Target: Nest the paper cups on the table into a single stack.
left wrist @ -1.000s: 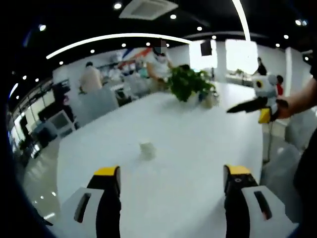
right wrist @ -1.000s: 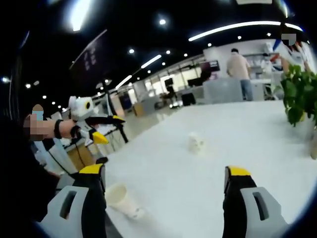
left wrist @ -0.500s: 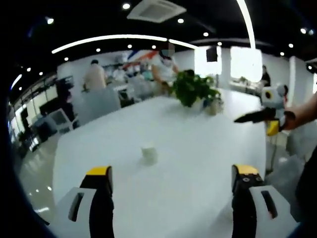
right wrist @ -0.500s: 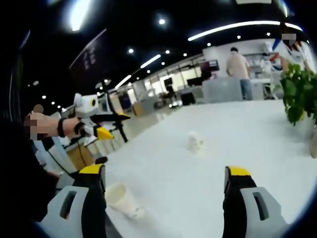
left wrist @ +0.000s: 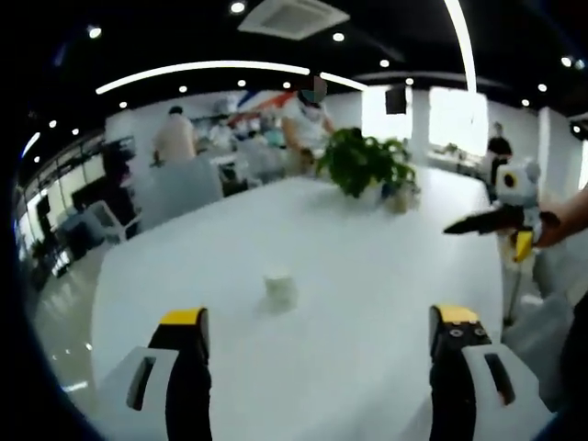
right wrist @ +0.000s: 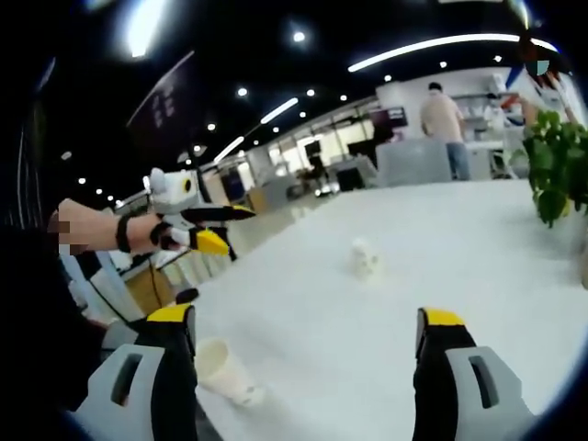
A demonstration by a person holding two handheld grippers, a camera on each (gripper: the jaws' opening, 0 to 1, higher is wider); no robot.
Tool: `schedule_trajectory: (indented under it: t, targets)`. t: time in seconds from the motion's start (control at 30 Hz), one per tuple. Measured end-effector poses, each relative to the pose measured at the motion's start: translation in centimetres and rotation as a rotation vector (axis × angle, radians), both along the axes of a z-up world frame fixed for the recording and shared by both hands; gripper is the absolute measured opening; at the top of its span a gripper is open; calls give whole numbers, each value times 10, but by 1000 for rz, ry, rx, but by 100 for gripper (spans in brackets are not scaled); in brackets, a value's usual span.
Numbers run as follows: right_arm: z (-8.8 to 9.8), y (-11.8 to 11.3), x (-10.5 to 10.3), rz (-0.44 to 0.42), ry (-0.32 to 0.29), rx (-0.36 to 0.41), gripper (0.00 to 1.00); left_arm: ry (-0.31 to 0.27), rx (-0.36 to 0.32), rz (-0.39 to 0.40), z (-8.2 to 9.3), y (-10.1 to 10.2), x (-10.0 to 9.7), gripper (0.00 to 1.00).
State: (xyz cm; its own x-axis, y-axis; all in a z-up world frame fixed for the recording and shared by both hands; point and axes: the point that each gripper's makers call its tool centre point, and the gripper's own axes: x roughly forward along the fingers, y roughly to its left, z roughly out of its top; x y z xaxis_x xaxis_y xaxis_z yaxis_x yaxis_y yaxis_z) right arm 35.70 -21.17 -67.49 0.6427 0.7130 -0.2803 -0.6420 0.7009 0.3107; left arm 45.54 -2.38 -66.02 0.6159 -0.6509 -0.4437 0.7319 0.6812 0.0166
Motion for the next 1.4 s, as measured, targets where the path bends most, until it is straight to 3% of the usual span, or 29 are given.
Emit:
schedule_trajectory:
  t: [0.47,0.7,0.8,1.03,1.4]
  targets:
    - [-18,2,5,5,46,-1,98,-10,29,1,-38,-16,54,95]
    - [-16,-3,12,-6,51,1,98,8,-9,26,-49,-32,80,96]
    - [-16,-4,12,-5,54,-7,97,24,-17,28,-62,-41,93,96]
    - [-17,-10,8,-6,62,-12,97,16,-9,1,-75,-64,104,93]
    - [-23,-17,3,-22,80,-12,97,41,-23,42,-95,-70,132,91]
